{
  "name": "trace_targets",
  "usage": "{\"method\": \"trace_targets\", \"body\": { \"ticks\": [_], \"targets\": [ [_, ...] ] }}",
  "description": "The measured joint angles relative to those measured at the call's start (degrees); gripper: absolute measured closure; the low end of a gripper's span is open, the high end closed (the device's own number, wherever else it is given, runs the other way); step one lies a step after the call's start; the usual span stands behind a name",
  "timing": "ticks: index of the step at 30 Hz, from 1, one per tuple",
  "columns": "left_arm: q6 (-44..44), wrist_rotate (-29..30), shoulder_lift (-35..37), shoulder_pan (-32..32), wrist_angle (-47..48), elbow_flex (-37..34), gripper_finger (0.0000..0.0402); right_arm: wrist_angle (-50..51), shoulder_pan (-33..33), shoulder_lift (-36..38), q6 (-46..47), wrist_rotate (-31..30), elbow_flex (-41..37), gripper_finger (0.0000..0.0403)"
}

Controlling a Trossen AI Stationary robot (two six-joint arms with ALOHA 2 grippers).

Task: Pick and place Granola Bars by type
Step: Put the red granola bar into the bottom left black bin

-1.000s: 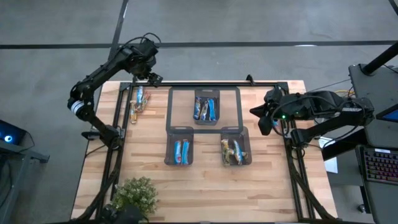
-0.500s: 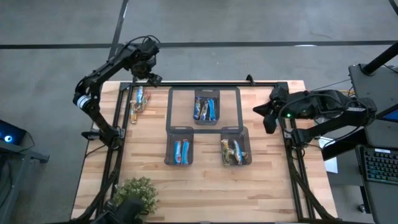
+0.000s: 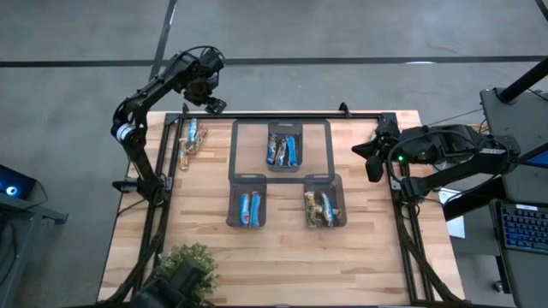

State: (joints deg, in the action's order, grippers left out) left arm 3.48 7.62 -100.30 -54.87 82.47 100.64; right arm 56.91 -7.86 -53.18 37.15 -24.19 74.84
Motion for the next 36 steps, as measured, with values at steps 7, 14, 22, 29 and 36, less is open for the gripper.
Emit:
{"method": "trace_targets", "body": {
  "ticks": [7,14,22,29,36],
  "targets": [
    [0.33,-0.11,-0.06,0.02,3.59,0.65,0.0181,-0.08,0.0,0.33,-0.49,-1.33,-0.1,0.0394],
    [1.35,-0.28,-0.17,0.0,4.12,-2.75,0.0181,-0.09,0.0,0.3,-1.09,-1.46,-0.14,0.0394],
    [4.7,-1.8,-0.34,0.45,3.08,-7.53,0.0181,-0.09,0.0,0.3,-1.28,-1.46,-0.19,0.0394],
    [4.71,-1.99,-0.28,0.7,3.01,-4.93,0.0181,-0.07,0.0,0.3,-1.43,-1.31,-0.19,0.0394],
    [3.15,-1.97,-0.87,0.42,3.35,1.54,0.0181,-0.07,0.0,0.3,-1.03,-1.15,-0.19,0.0394]
  ]
}}
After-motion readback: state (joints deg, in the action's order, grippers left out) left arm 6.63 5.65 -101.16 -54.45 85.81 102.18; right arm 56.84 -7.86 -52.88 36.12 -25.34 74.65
